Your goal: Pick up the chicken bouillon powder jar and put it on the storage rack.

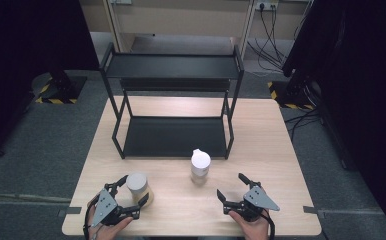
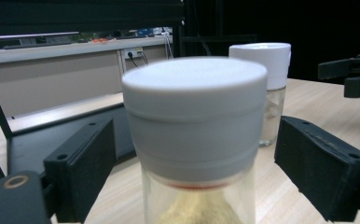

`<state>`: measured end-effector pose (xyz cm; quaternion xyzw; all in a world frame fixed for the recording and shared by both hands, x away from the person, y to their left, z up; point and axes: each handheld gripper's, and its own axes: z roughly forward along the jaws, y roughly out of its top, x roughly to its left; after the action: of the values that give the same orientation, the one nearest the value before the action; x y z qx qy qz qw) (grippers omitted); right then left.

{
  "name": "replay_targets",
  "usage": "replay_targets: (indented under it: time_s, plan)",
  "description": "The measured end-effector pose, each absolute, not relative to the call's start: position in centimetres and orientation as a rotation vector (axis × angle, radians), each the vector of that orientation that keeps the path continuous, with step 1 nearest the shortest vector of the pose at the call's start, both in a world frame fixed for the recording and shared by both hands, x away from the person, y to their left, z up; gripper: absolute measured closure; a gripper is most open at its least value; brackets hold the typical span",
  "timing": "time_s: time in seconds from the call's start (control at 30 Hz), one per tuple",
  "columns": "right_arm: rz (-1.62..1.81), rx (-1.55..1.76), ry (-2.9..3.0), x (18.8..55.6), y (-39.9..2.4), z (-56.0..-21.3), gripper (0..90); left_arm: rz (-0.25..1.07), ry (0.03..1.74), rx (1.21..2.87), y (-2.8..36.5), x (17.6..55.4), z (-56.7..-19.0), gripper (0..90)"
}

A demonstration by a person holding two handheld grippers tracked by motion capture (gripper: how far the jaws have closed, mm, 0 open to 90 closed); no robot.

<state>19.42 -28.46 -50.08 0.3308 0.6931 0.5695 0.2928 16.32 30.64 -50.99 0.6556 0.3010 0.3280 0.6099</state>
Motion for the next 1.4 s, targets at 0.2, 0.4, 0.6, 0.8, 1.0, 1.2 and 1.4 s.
replay_targets:
  time_s: [0.2, 0.4, 0.6, 0.8, 1.0, 1.2, 1.4]
  plan:
    - [1.512, 0.884, 1.852, 19.5, -28.4, -50.0, 3.7, 0.769, 0.689, 1.512, 30.6, 16.6, -50.6, 17.0]
    - [1.513, 0.884, 1.851, 19.5, -28.4, -50.0, 3.8, 0.775, 0.674, 1.511, 30.6, 16.9, -50.1, 19.9]
    - [1.515, 0.886, 1.85, 19.5, -28.4, -50.0, 3.9, 0.789, 0.663, 1.517, 30.1, 17.1, -50.0, 23.3]
    - [1.518, 0.889, 1.849, 19.5, -28.5, -50.0, 3.9, 0.814, 0.666, 1.517, 29.8, 16.9, -50.1, 28.8]
    - [1.518, 0.89, 1.849, 19.5, -28.5, -50.0, 4.0, 0.803, 0.67, 1.519, 29.9, 16.9, -49.9, 31.1]
    - [1.525, 0.894, 1.846, 19.5, -28.6, -50.1, 4.0, 0.787, 0.682, 1.523, 29.9, 17.0, -49.6, 31.6]
    - [1.525, 0.894, 1.847, 19.5, -28.6, -50.1, 4.0, 0.788, 0.683, 1.518, 29.6, 17.1, -49.0, 31.7]
